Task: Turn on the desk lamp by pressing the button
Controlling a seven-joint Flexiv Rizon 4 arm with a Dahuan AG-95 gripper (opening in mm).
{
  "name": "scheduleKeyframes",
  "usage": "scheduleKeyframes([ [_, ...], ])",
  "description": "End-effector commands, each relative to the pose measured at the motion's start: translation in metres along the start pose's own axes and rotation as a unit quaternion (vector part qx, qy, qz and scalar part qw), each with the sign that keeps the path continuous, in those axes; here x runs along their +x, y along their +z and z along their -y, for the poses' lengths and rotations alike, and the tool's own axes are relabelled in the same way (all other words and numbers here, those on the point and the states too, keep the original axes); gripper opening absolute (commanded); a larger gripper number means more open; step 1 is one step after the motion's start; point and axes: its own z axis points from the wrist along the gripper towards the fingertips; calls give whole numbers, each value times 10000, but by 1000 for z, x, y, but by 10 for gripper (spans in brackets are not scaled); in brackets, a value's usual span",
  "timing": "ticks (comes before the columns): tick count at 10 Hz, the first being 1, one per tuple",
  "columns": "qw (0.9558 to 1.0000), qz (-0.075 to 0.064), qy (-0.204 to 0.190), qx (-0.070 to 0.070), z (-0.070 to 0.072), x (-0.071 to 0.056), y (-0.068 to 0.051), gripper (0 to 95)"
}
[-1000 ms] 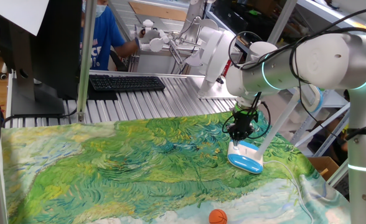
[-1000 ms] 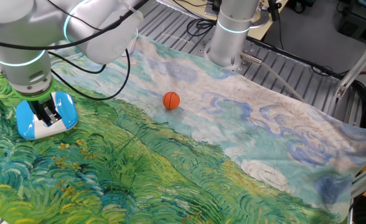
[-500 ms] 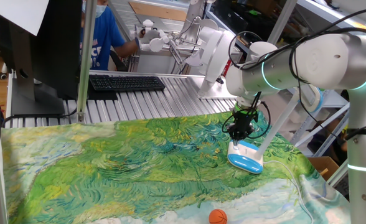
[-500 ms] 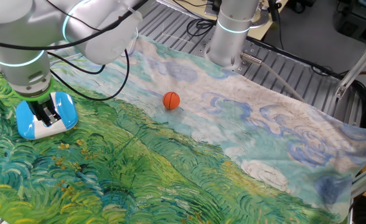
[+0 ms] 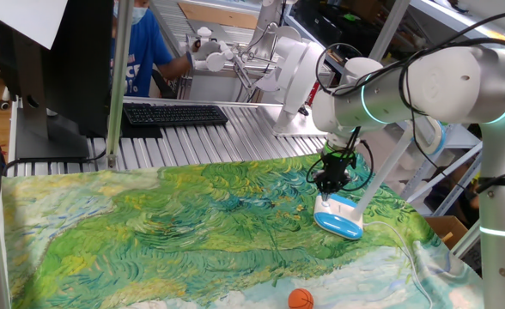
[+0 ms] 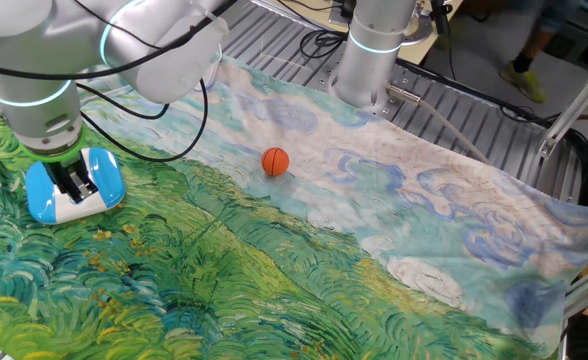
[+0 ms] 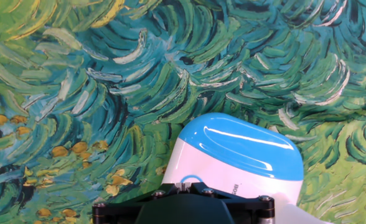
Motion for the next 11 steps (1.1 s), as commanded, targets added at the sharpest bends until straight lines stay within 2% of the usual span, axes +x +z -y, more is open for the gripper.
scheduleKeyframes([
  [1,10000,-17,1,-24,0,0,0,0],
  [2,10000,-15,7,-22,-1,0,-2,0],
  [4,10000,-39,27,7,-2,2,-20,0],
  [10,10000,-21,14,10,-4,2,-16,0],
  [11,10000,0,22,11,-5,1,-12,0],
])
